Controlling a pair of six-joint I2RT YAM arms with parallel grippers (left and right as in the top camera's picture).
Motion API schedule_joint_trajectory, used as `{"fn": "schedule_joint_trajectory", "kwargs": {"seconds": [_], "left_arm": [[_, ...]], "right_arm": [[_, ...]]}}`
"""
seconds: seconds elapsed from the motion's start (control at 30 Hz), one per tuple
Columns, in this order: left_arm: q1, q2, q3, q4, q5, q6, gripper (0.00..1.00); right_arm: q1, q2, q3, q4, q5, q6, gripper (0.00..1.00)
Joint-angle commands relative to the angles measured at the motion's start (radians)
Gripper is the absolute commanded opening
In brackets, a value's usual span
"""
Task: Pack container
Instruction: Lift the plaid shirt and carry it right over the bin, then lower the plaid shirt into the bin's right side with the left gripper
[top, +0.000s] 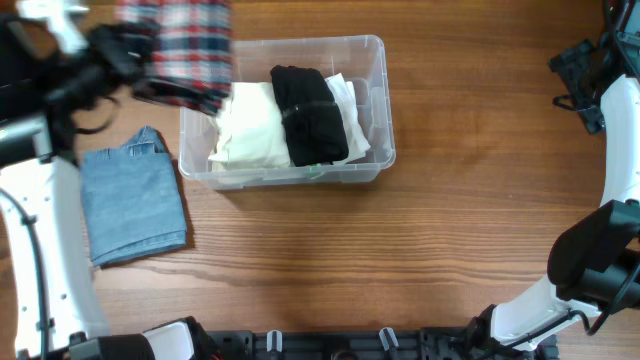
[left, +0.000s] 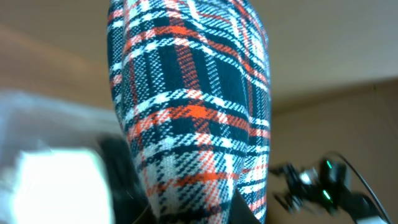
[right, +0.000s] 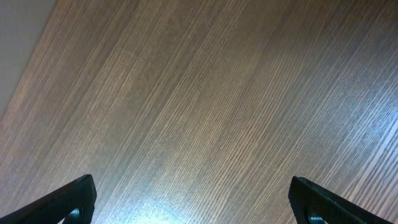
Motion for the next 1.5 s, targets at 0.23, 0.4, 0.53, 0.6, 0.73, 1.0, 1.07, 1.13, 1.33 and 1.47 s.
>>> {"fn": "schedule_joint_trajectory", "kwargs": {"seconds": [0.23, 0.4, 0.53, 0.6, 0.73, 1.0, 1.07, 1.13, 1.33, 1.47], "left_arm": [[-0.395, 0.132, 0.011, -0.027, -0.233, -0.187, 0.04], [-0.517, 0.196, 0.012, -0.003, -0.445, -0.354, 0.04], [-0.586, 0.254, 0.012, 0.051, -0.602, -0.447, 0.04], [-0.61, 0.279, 0.012, 0.084, -0.64, -0.462, 0.04], [-0.652, 0.33, 0.012, 0.151, -0.649, -0.461, 0.04], [-0.691, 0.411, 0.011, 0.18, -0.727, -0.465, 0.04], [-0.692, 0.421, 0.012, 0.18, -0.727, -0.465, 0.04], [-0.693, 0.428, 0.012, 0.18, -0.727, -0.465, 0.05], [-0.708, 0.436, 0.012, 0.154, -0.727, -0.487, 0.04], [-0.727, 0.436, 0.011, 0.108, -0.727, -0.549, 0.04]], "right_arm": [[0.004, 0.016, -0.004, 0.003, -0.007, 0.009, 0.99], [0.004, 0.016, -0.004, 0.003, -0.007, 0.009, 1.0], [0.004, 0.016, -0.004, 0.003, -0.007, 0.009, 1.0], [0.004, 0.016, -0.004, 0.003, -0.007, 0.009, 1.0], [0.004, 0.016, -0.004, 0.003, -0.007, 0.009, 1.0], [0.004, 0.016, -0.004, 0.003, -0.007, 0.009, 1.0], [0.004, 0.016, -0.004, 0.003, -0.007, 0.009, 1.0], [0.004, 0.016, -0.004, 0.003, -0.007, 0.009, 1.0], [0.004, 0.016, -0.004, 0.003, -0.008, 0.009, 1.0], [0.004, 0.016, -0.004, 0.003, -0.007, 0.009, 1.0]]}}
